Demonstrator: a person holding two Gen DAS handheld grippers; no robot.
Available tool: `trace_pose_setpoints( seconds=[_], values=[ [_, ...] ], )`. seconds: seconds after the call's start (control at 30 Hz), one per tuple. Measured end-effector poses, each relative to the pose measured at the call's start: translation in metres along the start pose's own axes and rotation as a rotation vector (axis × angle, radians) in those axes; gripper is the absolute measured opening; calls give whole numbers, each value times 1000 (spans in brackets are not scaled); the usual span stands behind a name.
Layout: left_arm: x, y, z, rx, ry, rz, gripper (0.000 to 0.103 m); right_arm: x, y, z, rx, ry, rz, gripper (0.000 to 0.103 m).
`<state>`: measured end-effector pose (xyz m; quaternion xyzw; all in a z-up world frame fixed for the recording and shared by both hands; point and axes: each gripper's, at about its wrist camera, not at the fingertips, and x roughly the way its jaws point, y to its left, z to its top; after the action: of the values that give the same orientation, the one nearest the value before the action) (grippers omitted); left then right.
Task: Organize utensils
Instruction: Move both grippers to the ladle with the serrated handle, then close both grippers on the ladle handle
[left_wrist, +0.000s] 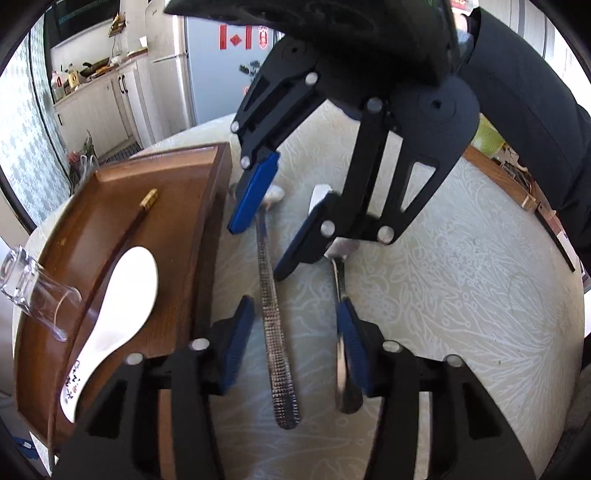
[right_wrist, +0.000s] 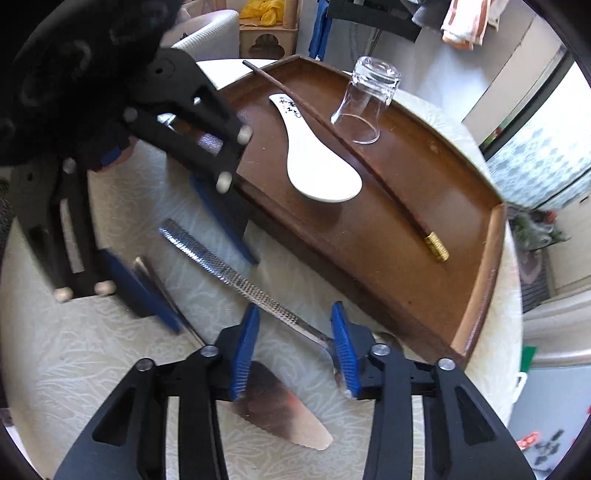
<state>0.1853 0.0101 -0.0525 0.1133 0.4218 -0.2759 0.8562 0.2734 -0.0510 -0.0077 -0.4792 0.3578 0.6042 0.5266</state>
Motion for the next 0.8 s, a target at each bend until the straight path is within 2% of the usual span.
trace_pose_setpoints(
  seconds=[0.23, 0.33, 0.47, 0.53, 0.7, 0.77, 0.8],
  values=[
    [-2, 2, 0, -1, 4, -11, 38, -2, 2, -3, 24, 18, 36, 28],
    [-1, 3, 3, 1, 8, -24, 37, -2, 4, -4, 38, 23, 46, 24],
    [-2, 7, 10, -14, 2, -68, 38, -1, 5, -5, 46, 34, 57, 23],
    [3, 6, 11, 22, 21, -31, 38, 0, 2, -4, 57, 38, 76, 23],
    [4, 2, 9, 59, 30, -17, 37, 2, -3, -6, 81, 13, 94, 26],
    [4, 1, 9, 54, 28, -17, 37, 1, -4, -8, 93, -1, 89, 23],
    [3, 1, 9, 53, 25, -19, 27, 1, -4, -9, 97, -10, 89, 20]
  ],
)
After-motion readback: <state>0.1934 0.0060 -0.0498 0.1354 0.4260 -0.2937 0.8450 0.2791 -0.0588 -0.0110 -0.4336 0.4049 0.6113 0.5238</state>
